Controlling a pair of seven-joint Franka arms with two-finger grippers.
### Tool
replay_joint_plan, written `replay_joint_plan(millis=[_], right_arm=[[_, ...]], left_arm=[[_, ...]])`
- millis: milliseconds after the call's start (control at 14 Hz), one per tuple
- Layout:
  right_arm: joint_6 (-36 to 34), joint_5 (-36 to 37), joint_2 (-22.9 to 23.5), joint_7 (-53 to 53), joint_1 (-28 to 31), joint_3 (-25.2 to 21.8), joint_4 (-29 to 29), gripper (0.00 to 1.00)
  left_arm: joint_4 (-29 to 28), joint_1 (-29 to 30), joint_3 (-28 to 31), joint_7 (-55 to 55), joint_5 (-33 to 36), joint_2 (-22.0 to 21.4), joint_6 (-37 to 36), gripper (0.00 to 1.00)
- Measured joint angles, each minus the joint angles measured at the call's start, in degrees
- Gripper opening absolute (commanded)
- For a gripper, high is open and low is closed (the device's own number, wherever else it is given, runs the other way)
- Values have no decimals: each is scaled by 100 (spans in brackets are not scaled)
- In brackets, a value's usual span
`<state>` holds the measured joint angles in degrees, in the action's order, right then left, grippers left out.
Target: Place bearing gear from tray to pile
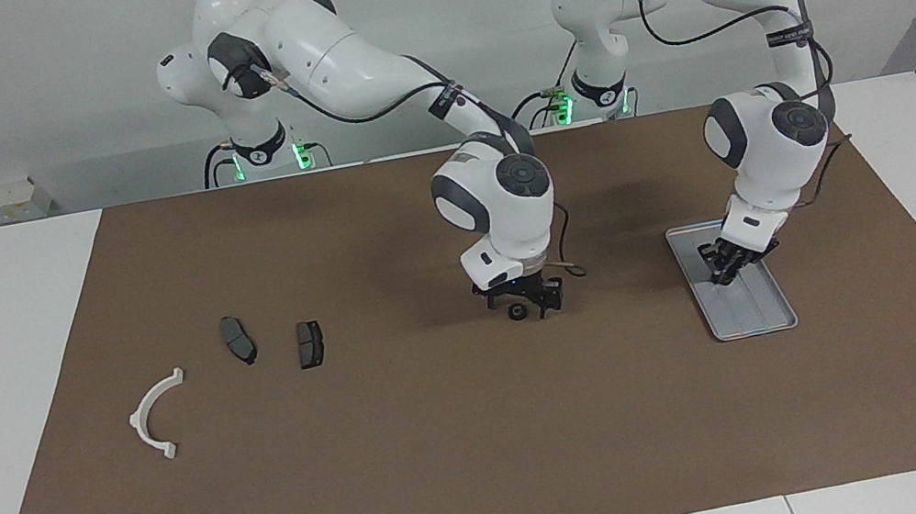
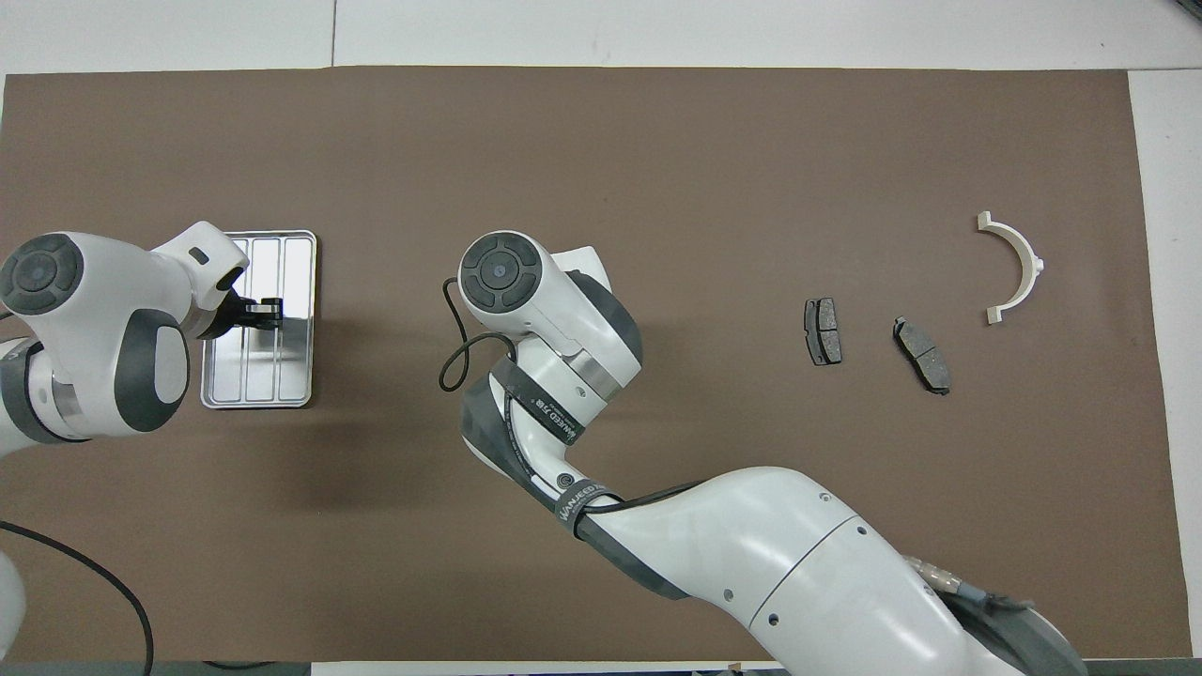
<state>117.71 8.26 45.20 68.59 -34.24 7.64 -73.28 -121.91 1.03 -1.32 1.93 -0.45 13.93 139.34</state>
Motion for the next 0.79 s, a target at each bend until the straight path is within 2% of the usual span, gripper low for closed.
replay_joint_plan(millis=[143, 286, 357, 500, 643, 786], right_arm=[[1, -1, -2, -5, 0, 8, -31, 66], [23, -10, -18, -7, 9, 12, -30, 47], [31, -44, -41, -7, 18, 12, -28, 25], [31, -148, -64, -7, 56, 11, -27, 0], [32, -213, -67, -8, 81, 13, -28, 0], [31, -224, -67, -8, 86, 14, -28, 0]], left_arm=[[145, 1, 9, 0, 0, 4, -218, 0], [736, 2, 11, 0, -21, -3, -1079, 0], [1154, 3, 13, 0, -94, -12, -1612, 0], [1909, 3, 9, -20, -310, -37, -2488, 0], [2464, -68, -52, -417, -398, -53, -3093, 0], [2675, -570, -87, -1278, -360, -53, -3242, 0]])
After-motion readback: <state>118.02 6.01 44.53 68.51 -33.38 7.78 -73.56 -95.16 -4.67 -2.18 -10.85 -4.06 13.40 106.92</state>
